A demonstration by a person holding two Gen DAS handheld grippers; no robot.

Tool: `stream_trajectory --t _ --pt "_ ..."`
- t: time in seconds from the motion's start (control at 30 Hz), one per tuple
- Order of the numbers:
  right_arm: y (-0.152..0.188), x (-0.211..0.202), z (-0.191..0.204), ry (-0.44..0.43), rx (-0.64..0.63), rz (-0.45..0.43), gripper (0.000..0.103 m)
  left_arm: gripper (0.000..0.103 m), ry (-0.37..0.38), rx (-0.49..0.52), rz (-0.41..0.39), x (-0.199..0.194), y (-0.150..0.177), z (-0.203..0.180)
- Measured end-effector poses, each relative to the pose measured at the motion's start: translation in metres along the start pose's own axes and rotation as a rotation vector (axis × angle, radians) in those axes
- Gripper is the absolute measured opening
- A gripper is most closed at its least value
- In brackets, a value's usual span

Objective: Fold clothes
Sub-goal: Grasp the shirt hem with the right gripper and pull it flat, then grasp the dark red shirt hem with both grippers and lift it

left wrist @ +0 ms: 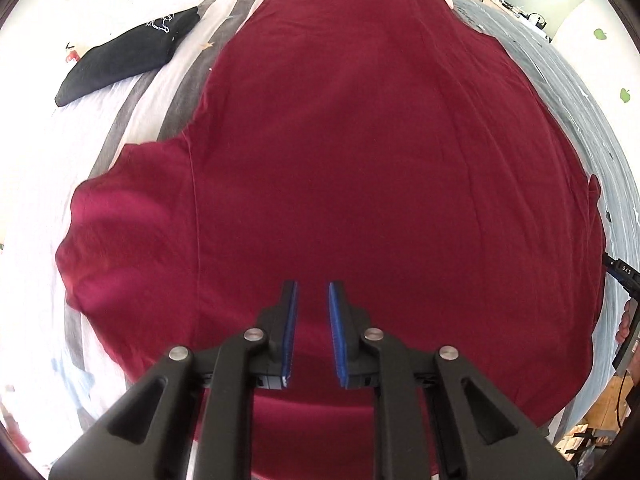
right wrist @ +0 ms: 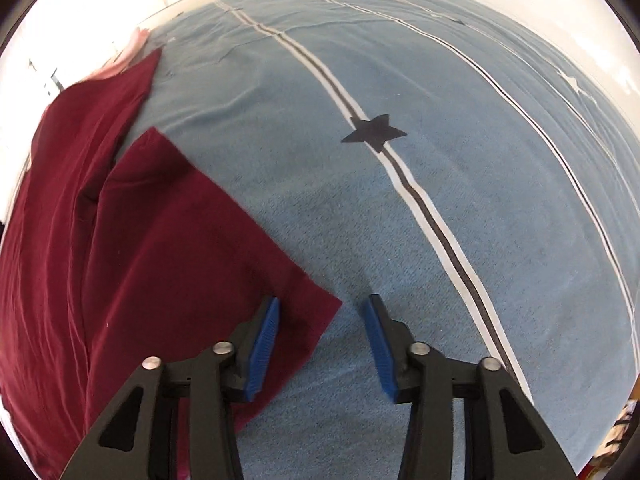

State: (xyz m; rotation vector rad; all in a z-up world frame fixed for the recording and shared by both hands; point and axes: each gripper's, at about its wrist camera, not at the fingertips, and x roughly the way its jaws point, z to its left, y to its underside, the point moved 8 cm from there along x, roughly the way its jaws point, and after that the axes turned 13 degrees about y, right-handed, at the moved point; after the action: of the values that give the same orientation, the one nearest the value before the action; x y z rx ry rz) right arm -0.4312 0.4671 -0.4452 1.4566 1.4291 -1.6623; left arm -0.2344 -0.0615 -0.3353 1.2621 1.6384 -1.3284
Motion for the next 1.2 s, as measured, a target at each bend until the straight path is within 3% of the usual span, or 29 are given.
stream_trajectory --t 0.03,0.1,0.37,0.6,0.77,0.87,0.97,1.2 --pt "0.001 -0.001 0.002 -0.010 -0.011 0.004 0.009 0.014 -0.001 0.000 0.002 0.002 0.000 -0.002" --pt "0.001 -0.005 0.002 -0.005 -0.025 0.000 0.004 0.014 -0.005 -0.002 0.004 0.013 -0.002 -0.006" --pt "0.010 -0.035 -0.041 0.010 0.059 -0.006 0.003 0.014 0.009 -0.003 0.006 0.006 0.005 -0.007" --pt "0.028 -0.056 -0.054 0.017 0.022 0.009 0.003 0.014 0.011 0.004 0.014 0.008 0.005 -0.004" --pt "0.019 -0.040 -0.058 0.130 0.029 -0.026 0.005 0.014 0.002 -0.010 0.012 0.009 0.003 0.010" --pt "-0.005 -0.057 -0.055 0.143 0.045 -0.098 0.006 0.014 -0.001 -0.022 0.005 0.013 -0.002 0.022" --pt "-0.026 -0.070 -0.027 0.056 0.023 -0.138 0.010 0.015 0.002 -0.033 0.000 0.015 -0.004 0.027" --pt "-0.042 -0.076 0.099 -0.151 -0.183 -0.173 0.011 0.020 0.030 -0.060 -0.005 0.029 -0.011 0.033"
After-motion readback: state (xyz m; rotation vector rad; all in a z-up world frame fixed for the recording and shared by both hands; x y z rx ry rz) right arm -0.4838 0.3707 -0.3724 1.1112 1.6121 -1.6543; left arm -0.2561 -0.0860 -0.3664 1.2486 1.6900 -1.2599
